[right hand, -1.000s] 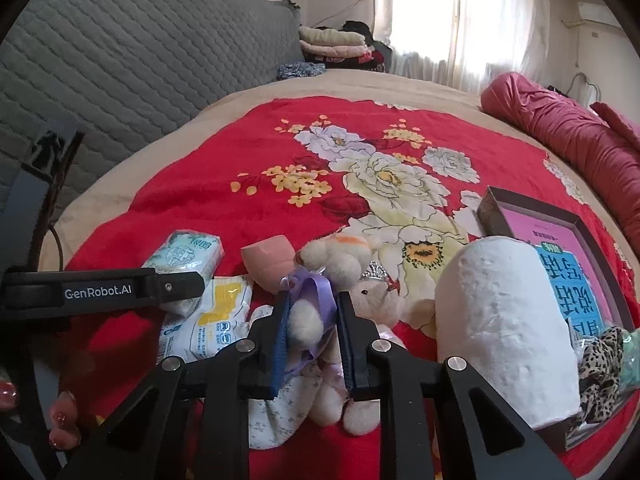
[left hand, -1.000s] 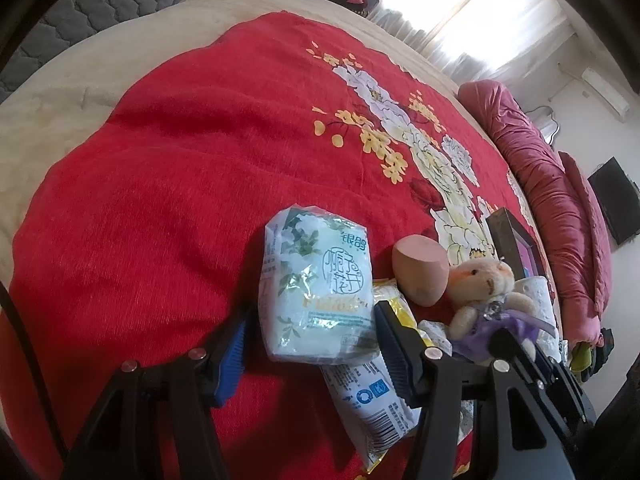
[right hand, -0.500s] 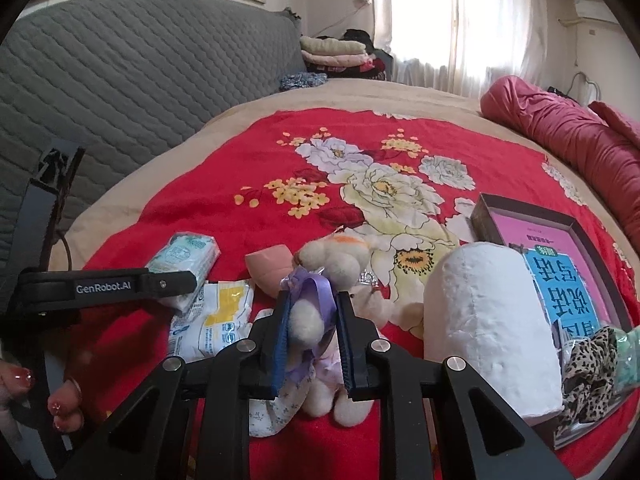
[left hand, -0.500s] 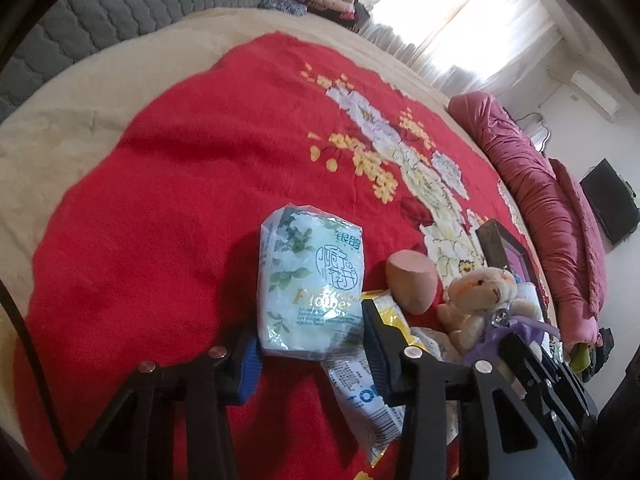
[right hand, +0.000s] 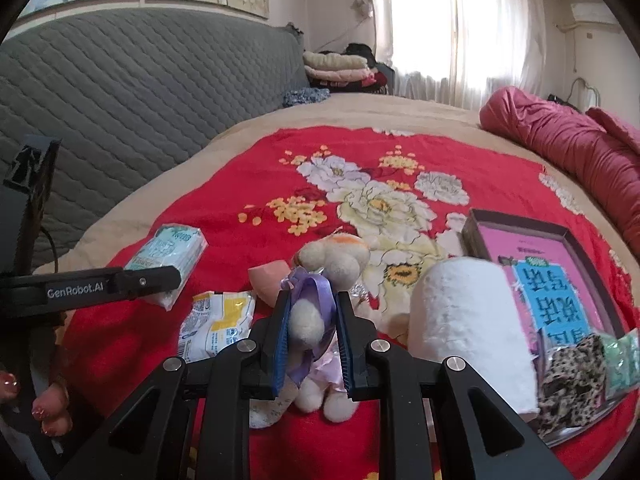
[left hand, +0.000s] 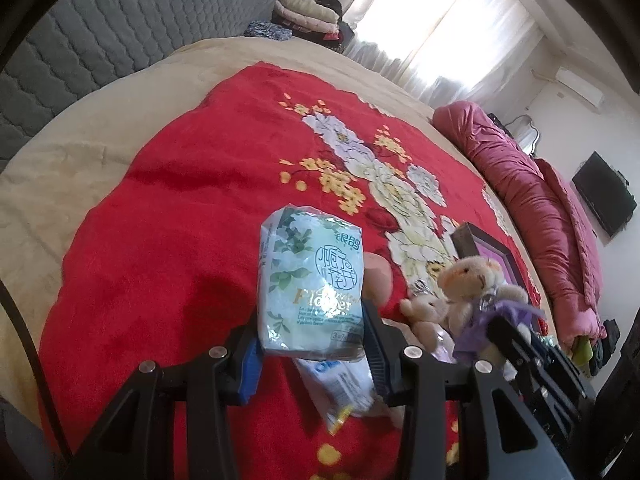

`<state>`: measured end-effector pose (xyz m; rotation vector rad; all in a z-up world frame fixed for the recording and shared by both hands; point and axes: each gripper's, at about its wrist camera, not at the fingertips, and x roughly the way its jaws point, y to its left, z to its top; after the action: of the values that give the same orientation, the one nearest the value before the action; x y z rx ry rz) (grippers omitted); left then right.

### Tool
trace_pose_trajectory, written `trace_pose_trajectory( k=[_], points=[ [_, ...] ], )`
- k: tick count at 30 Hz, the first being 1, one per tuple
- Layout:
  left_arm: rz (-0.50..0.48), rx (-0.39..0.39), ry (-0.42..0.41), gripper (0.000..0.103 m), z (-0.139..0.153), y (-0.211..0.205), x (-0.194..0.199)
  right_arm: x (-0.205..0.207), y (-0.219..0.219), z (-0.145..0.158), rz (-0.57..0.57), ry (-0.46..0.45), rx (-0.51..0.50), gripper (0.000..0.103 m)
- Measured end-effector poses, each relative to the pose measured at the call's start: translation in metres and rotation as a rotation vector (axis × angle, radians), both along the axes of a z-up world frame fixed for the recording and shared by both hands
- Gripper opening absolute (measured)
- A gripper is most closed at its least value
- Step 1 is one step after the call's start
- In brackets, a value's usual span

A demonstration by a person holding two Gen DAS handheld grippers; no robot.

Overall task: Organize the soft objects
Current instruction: 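Carry the tissue pack and teddy bear with both grippers over the pink tray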

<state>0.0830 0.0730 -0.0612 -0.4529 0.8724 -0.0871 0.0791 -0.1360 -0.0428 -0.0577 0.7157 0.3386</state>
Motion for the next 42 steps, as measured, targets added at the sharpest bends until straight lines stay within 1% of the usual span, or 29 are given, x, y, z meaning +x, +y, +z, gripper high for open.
trace_pose_trajectory(
  k=[8, 14, 18, 21, 25, 32, 37, 42],
  points=[
    [-0.068, 0.072, -0.022, 0.045, 0.021, -0.044, -0.019, -0.015, -0.021, 0.022, -0.015, -0.062, 0.02, 0.022],
    [-0.115, 0.097, -0.029, 0.045, 0.034, -0.077, -0.031, -0.026, -0.045, 0.038, -0.049, -0.095, 0.057, 0.022],
    [-0.15, 0.093, -0.038, 0.045, 0.045, -0.1, -0.039, -0.034, -0.065, 0.046, -0.082, -0.109, 0.086, 0.021],
    [-0.19, 0.12, -0.051, 0.045, 0.055, -0.121, -0.043, -0.04, -0.082, 0.051, -0.115, -0.118, 0.107, 0.021],
    [-0.244, 0.118, -0.062, 0.045, 0.065, -0.15, -0.047, -0.046, -0.105, 0.058, -0.164, -0.131, 0.132, 0.021],
    [-0.347, 0.151, -0.079, 0.045, 0.077, -0.202, -0.054, -0.057, -0.144, 0.065, -0.26, -0.153, 0.177, 0.021],
    [-0.39, 0.176, -0.093, 0.045, 0.086, -0.23, -0.056, -0.065, -0.177, 0.068, -0.334, -0.165, 0.224, 0.021],
    [-0.414, 0.177, -0.097, 0.045, 0.09, -0.249, -0.055, -0.069, -0.207, 0.066, -0.402, -0.167, 0.258, 0.021]
  ],
)
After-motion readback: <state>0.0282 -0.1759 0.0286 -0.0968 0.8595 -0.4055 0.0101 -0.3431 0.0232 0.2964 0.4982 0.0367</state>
